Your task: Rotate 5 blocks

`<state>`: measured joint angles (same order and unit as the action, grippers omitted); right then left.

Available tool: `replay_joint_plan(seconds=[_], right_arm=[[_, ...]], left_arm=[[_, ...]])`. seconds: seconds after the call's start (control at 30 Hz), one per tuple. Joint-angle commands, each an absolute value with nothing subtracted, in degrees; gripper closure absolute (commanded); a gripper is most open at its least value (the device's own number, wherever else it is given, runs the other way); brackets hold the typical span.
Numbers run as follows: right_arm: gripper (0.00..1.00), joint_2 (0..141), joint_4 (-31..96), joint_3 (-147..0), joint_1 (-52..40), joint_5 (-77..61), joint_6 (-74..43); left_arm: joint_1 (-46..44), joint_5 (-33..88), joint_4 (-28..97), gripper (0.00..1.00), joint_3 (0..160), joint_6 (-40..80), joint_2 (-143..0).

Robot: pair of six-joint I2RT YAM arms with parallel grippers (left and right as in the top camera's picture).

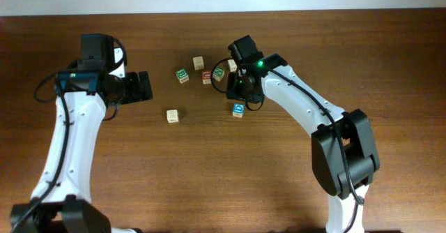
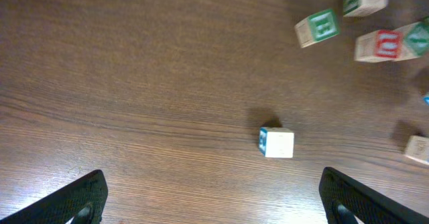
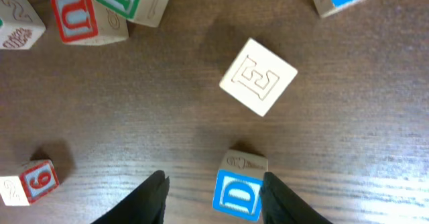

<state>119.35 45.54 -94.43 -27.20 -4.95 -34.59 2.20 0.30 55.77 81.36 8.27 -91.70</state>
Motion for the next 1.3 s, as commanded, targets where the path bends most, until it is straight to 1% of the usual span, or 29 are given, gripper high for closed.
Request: replay_joint_plan(seconds=[0.0, 0.4, 0.63, 0.77, 1.1, 1.27], right_arm=[[0.57, 119.7, 44.3, -91.7, -27.4, -3.8, -35.7], [0.62, 119.9, 42.0, -86.9, -27.4, -3.8, -37.0], [0.64, 120.4, 41.7, -86.9, -27.4, -4.3, -37.0], [0.67, 121.1, 41.7, -86.9, -27.9, -4.3, -36.9], [0.68, 121.2, 42.6, -87.0, -28.6, -4.2, -36.9], [0.67, 121.2, 46.5, -89.2, -28.5, -3.1, -36.4]], left_arm=[[2.1, -0.9, 55.9, 0.01, 82.2, 9.4, -94.8], [2.1, -0.9, 55.9, 0.01, 82.2, 9.4, -96.8], [2.1, -0.9, 55.9, 0.01, 82.2, 9.4, -96.8], [2.1, -0.9, 55.9, 0.01, 82.2, 9.4, -96.8], [1.7, -0.9, 56.2, 0.01, 82.2, 9.4, -96.8], [1.1, -0.9, 56.2, 0.01, 82.2, 9.4, -96.8]])
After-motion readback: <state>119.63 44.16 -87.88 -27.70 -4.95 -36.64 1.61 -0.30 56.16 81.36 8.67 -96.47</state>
